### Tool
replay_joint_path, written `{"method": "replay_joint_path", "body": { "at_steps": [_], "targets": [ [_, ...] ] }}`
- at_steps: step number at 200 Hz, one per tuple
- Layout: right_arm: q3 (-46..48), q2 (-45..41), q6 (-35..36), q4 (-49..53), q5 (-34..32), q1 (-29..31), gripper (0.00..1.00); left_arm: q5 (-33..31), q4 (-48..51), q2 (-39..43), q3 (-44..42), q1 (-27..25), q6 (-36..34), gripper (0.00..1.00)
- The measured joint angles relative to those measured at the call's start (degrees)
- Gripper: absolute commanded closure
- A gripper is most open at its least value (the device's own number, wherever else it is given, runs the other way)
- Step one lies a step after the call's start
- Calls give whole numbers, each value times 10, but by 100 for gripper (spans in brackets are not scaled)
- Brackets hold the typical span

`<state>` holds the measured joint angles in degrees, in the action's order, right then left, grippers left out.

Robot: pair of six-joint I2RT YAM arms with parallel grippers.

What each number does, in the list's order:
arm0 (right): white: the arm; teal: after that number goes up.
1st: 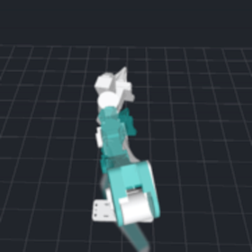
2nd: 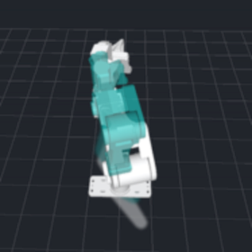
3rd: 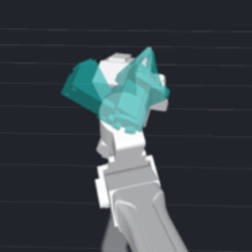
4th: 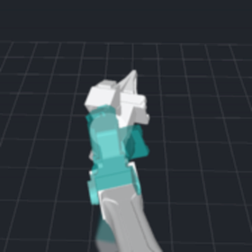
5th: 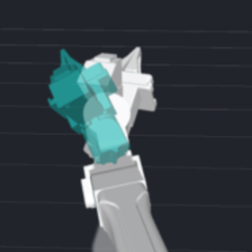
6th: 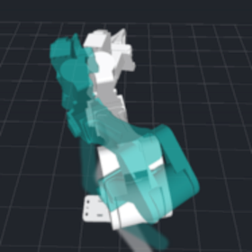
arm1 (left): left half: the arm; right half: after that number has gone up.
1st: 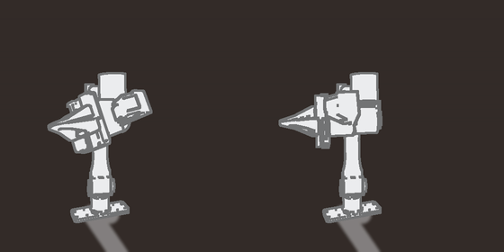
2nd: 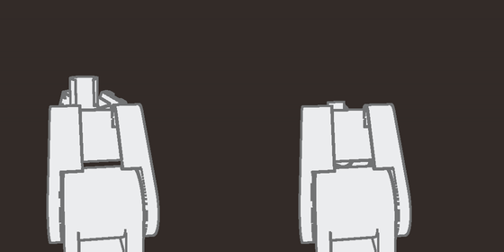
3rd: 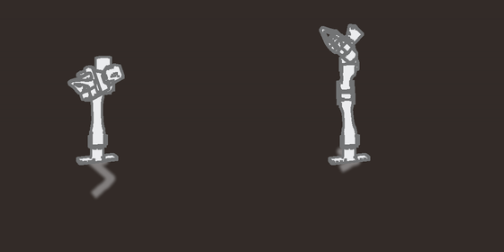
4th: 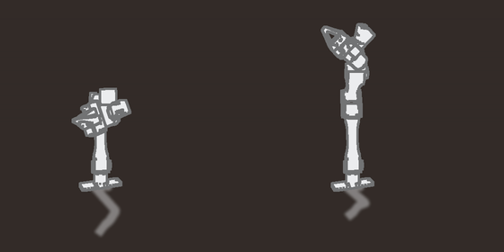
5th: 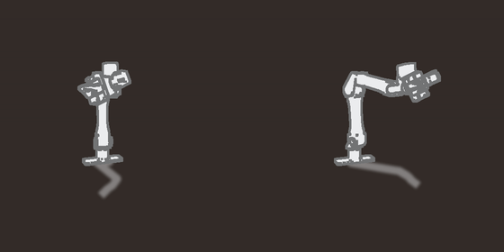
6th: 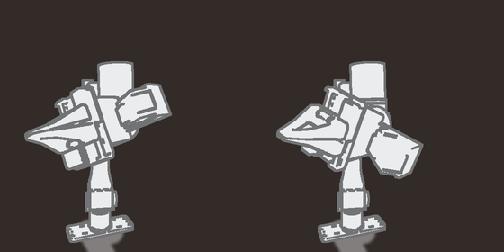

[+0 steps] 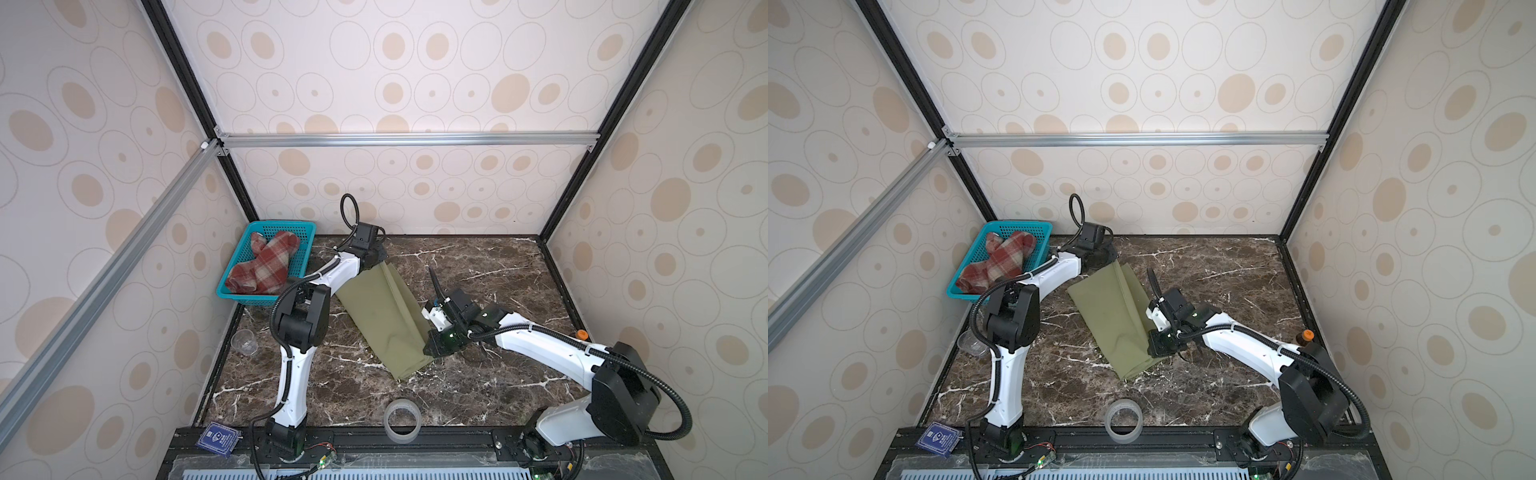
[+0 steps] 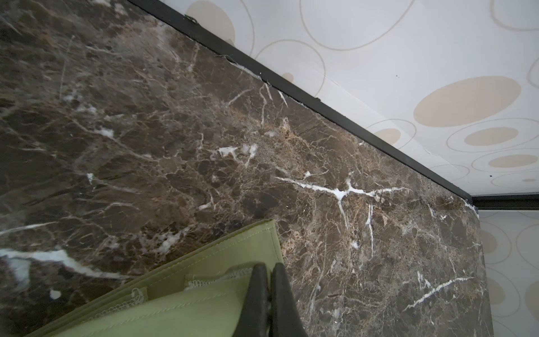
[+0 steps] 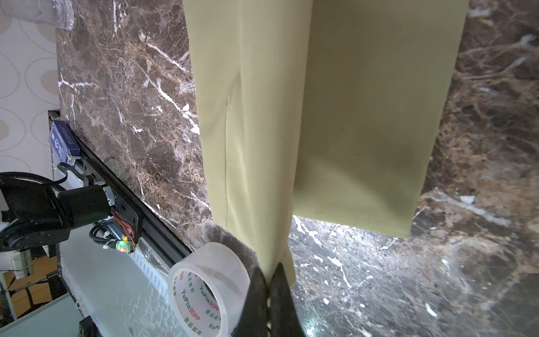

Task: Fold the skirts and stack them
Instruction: 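Draw the right gripper back away from the left gripper, stretching the skirt again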

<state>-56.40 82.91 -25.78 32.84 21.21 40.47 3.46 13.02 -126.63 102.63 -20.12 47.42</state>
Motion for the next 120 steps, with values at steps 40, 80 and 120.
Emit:
{"method": "replay_joint_path", "body": {
  "at_steps": [40, 80, 120],
  "targets": [
    [0, 14, 4, 5, -1, -4, 100, 3, 0, -13, 8, -3, 3, 100],
    [-1, 25, 9, 11, -6, -4, 100, 6, 0, -26, 8, -3, 7, 100],
    [-14, 34, 16, 25, -18, -4, 100, 7, 0, -36, 12, -3, 8, 100]
  ]
}}
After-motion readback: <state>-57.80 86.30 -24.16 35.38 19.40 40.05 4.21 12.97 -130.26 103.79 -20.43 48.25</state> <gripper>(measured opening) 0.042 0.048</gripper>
